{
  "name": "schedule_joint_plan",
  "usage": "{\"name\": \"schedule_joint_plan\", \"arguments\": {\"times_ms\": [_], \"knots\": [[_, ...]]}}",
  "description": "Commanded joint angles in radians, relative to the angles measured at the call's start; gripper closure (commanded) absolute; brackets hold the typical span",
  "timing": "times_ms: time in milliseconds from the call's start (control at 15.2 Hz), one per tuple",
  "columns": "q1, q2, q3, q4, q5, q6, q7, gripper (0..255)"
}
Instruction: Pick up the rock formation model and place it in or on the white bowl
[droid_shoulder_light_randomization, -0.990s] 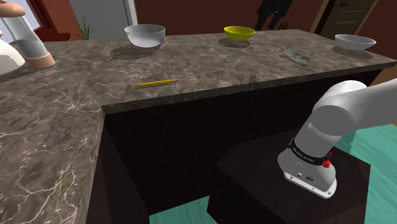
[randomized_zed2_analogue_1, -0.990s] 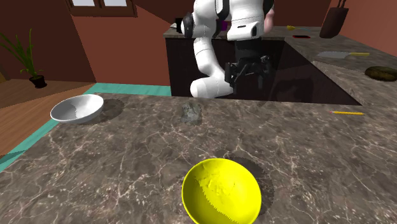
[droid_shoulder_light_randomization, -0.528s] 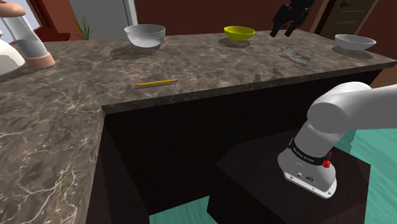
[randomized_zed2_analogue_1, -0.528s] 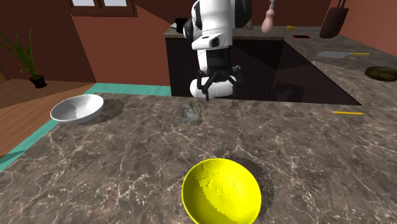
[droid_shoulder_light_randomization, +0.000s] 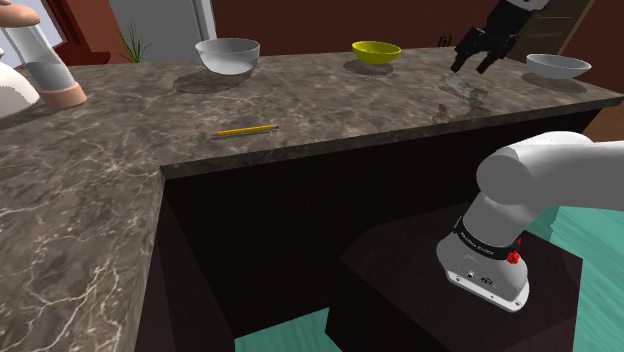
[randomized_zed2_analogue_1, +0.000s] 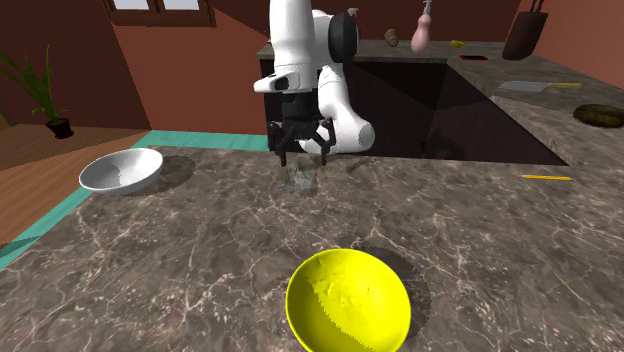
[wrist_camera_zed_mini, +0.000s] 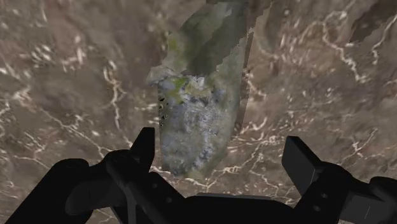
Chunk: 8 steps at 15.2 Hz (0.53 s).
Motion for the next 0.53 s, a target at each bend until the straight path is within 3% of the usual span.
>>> {"name": "schedule_joint_plan", "arguments": {"times_ms": [0, 462], "knots": [[-0.023, -0.004, -0.021, -0.010, -0.016, 0.013, 0.001, 0], [-0.026, 0.012, -0.042, -0.102, -0.034, 0.121, 0.004, 0]]}}
